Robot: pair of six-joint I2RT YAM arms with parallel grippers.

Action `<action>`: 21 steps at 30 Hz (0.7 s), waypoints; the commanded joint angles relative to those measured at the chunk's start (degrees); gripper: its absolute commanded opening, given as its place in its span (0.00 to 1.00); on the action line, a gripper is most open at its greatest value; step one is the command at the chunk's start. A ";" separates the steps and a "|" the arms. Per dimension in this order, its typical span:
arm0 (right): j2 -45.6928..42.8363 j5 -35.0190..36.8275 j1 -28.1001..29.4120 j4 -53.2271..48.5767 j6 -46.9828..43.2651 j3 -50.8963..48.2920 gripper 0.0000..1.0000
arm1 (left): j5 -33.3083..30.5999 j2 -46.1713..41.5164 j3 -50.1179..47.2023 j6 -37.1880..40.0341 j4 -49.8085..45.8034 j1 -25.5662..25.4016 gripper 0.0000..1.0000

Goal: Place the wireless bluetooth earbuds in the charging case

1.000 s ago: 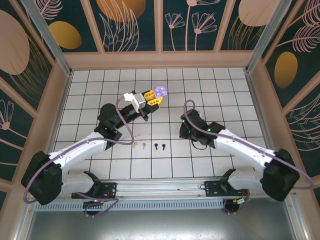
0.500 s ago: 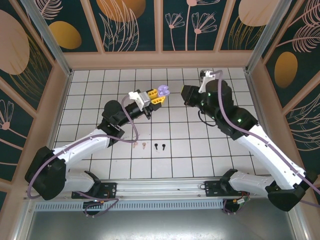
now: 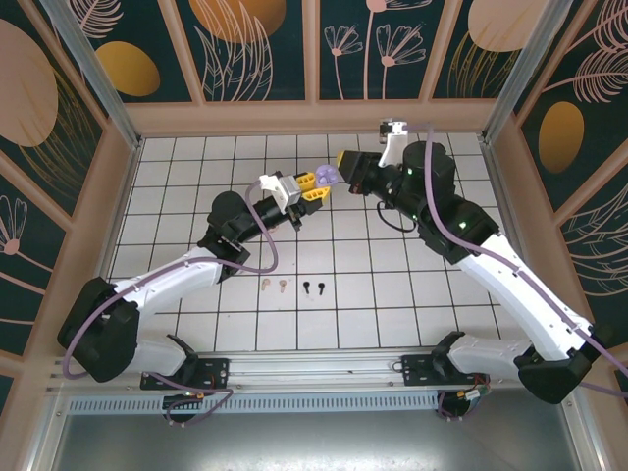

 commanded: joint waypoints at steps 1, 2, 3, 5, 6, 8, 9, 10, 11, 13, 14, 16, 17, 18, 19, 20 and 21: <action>0.28 -1.76 1.46 4.82 1.17 -0.85 0.15 | 0.82 0.22 1.59 -1.23 3.78 -0.37 0.00; 0.34 -1.54 1.86 5.10 1.34 -1.29 0.15 | 0.70 0.21 1.62 -1.18 3.88 -0.37 0.00; 0.35 -1.40 2.14 5.40 1.49 -1.62 0.15 | 0.70 0.15 1.50 -1.29 3.97 -0.32 0.00; 0.26 -0.94 2.75 5.90 1.80 -2.48 0.15 | 0.61 0.08 1.49 -1.35 4.16 -0.37 0.00; 0.27 -0.69 2.97 6.07 1.97 -2.85 0.15 | 0.64 0.04 1.45 -1.41 4.20 -0.37 0.00; 0.09 -0.36 3.31 6.63 2.22 -3.62 0.15 | 0.48 0.03 1.41 -1.41 4.37 -0.37 0.00; 0.00 -0.22 3.41 6.77 2.32 -4.03 0.15 | 0.53 -0.03 1.48 -1.48 4.41 -0.37 0.00; -0.08 -0.11 3.42 6.87 2.48 -4.31 0.15 | 0.56 -0.11 1.40 -1.44 4.42 -0.37 0.00; -0.14 0.04 3.42 6.96 2.59 -4.52 0.15 | 0.63 -0.17 1.41 -1.41 4.42 -0.36 0.00; -0.27 0.29 3.42 7.04 2.64 -4.88 0.15 | 0.61 -0.37 1.32 -1.36 4.32 -0.32 0.00; -0.27 0.60 3.41 6.98 2.60 -5.00 0.15 | 0.62 -0.48 1.31 -1.36 4.31 -0.37 0.00; -0.31 1.13 3.42 6.90 2.60 -5.37 0.15 | 0.69 -0.65 1.26 -1.35 4.29 -0.35 0.00; -0.35 1.28 3.42 6.93 2.54 -5.45 0.15 | 0.63 -0.75 1.22 -1.50 4.26 -0.37 0.00; -0.32 1.28 3.42 6.97 2.51 -5.59 0.15 | 0.68 -0.84 1.24 -1.47 4.41 -0.37 0.00; -0.26 1.22 3.41 6.96 2.55 -5.68 0.15 | 0.71 -0.93 1.21 -1.50 4.38 -0.32 0.00; -0.20 1.28 3.42 7.04 2.51 -5.80 0.14 | 0.80 -1.01 1.15 -1.48 4.46 -0.37 0.00; -0.18 1.28 3.42 7.04 2.51 -5.96 0.14 | 0.80 -1.04 1.21 -1.52 4.50 -0.37 0.00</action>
